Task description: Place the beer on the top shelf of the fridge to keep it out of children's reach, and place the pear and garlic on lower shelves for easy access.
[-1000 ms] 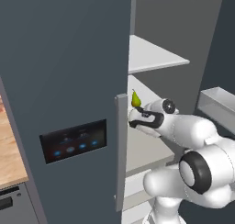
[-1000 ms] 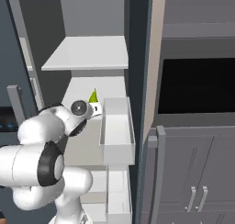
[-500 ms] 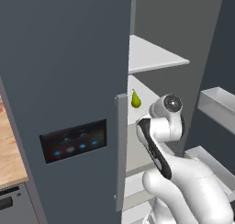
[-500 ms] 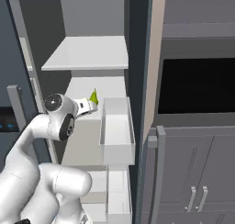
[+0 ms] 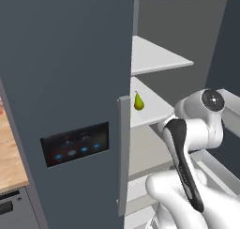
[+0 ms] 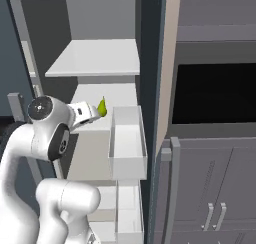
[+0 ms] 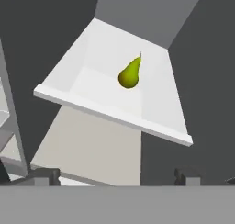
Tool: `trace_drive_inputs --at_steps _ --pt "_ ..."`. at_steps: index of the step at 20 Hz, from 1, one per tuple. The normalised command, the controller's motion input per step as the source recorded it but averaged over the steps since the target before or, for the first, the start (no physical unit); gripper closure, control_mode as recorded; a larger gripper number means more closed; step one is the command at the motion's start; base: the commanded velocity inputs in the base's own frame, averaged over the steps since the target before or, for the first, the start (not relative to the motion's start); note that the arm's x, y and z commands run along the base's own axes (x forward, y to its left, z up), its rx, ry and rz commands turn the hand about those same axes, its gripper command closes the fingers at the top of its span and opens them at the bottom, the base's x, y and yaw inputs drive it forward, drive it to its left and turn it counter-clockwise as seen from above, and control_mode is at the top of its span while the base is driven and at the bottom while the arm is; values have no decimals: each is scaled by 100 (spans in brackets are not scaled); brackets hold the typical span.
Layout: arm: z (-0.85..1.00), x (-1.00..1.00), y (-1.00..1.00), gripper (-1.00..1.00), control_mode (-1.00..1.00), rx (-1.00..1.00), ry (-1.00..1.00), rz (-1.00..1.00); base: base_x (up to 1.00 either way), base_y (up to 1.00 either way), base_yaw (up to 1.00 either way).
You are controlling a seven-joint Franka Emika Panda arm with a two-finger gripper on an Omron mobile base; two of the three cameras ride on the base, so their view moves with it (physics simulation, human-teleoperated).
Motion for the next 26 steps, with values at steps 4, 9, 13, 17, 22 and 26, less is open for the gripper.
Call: trace_drive_inputs --at_steps 4,9,13,17,22,26 --pt "64 -81 -5 -100 -100 0 0 9 0 0 0" --pt "57 -51 0 -100 -100 0 0 6 0 0 0" --pt "34 -41 0 -100 -100 0 0 2 0 0 0" --pt "4 -34 2 -100 100 0 0 3 -50 9 7" --pt "0 0 0 -100 100 0 0 0 -100 58 20" --pt "0 0 0 -100 100 0 0 0 -69 100 26"
